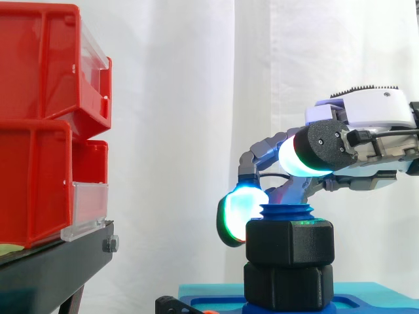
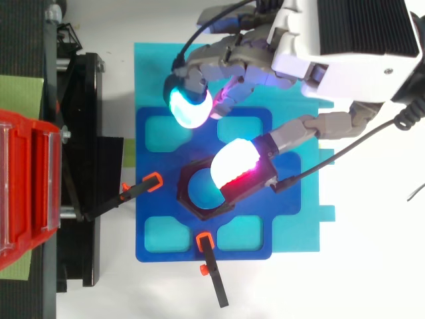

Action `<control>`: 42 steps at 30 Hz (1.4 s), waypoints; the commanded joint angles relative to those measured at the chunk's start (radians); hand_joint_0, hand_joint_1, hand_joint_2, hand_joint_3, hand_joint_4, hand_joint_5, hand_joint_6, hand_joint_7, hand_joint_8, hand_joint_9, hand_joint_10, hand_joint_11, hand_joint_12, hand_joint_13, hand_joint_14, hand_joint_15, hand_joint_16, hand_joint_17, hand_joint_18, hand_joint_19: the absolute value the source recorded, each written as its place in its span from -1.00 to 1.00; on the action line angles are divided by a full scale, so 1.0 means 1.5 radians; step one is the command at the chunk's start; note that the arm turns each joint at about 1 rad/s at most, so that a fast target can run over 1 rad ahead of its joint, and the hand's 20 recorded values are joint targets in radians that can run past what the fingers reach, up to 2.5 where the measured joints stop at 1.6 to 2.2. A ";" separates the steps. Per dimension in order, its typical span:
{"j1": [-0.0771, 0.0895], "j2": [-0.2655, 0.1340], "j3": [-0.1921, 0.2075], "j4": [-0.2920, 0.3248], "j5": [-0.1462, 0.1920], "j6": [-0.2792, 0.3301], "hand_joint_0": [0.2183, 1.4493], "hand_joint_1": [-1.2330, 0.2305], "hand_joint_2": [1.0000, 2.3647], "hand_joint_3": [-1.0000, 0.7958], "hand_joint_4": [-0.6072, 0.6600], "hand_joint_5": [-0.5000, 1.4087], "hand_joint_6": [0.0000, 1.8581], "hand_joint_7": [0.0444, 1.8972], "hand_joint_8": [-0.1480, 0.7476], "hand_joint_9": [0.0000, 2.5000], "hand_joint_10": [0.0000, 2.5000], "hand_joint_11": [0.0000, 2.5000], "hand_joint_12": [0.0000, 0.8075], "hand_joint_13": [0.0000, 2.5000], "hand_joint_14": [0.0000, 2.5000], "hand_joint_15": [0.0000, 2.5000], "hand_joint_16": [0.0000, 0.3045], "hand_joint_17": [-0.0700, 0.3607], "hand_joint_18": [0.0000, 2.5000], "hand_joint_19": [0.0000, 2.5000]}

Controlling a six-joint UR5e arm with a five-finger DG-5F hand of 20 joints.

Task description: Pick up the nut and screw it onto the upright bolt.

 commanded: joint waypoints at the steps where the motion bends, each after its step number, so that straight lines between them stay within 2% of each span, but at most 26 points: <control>1: -0.006 0.000 0.000 0.002 -0.006 0.000 -0.55 0.16 -1.00 -0.44 0.24 -0.61 -0.46 -0.16 -0.12 -0.22 -1.00 -0.99 -0.30 -0.56 -1.00 -1.00 -0.78 -0.32 -0.77 -0.97; 6: -0.008 0.001 0.001 0.003 -0.010 0.000 -0.56 0.17 -1.00 -0.44 0.20 -0.65 -0.46 -0.30 -0.14 -0.35 -1.00 -1.00 -0.27 -0.63 -1.00 -1.00 -0.76 -0.29 -0.82 -0.99; 14: 0.001 0.000 0.000 0.019 -0.002 0.000 -0.57 0.20 -1.00 -0.44 0.18 -0.66 -0.46 -0.36 -0.16 -0.46 -1.00 -1.00 -0.26 -0.70 -1.00 -1.00 -0.74 -0.27 -0.89 -1.00; 21: 0.024 0.000 0.000 0.012 0.021 0.001 -0.58 0.23 -1.00 -0.44 0.19 -0.65 -0.46 -0.35 -0.15 -0.48 -1.00 -1.00 -0.25 -0.72 -1.00 -1.00 -0.74 -0.26 -0.91 -1.00; 31: 0.044 0.000 0.000 0.006 0.039 0.002 -0.57 0.24 -1.00 -0.44 0.22 -0.64 -0.46 -0.29 -0.14 -0.48 -1.00 -1.00 -0.24 -0.72 -1.00 -1.00 -0.74 -0.26 -0.91 -1.00; 32: 0.052 0.000 0.000 0.003 0.049 0.003 -0.57 0.25 -1.00 -0.44 0.22 -0.64 -0.46 -0.30 -0.14 -0.48 -1.00 -1.00 -0.24 -0.72 -1.00 -1.00 -0.74 -0.27 -0.92 -1.00; 36: 0.056 0.000 0.000 0.000 0.051 0.003 -0.57 0.25 -1.00 -0.44 0.23 -0.63 -0.46 -0.25 -0.12 -0.47 -1.00 -1.00 -0.24 -0.72 -1.00 -1.00 -0.74 -0.27 -0.92 -1.00; 42: 0.062 0.000 0.000 -0.004 0.059 0.003 -0.57 0.25 -1.00 -0.44 0.28 -0.60 -0.46 -0.05 -0.10 -0.45 -1.00 -1.00 -0.24 -0.72 -1.00 -1.00 -0.75 -0.27 -0.92 -1.00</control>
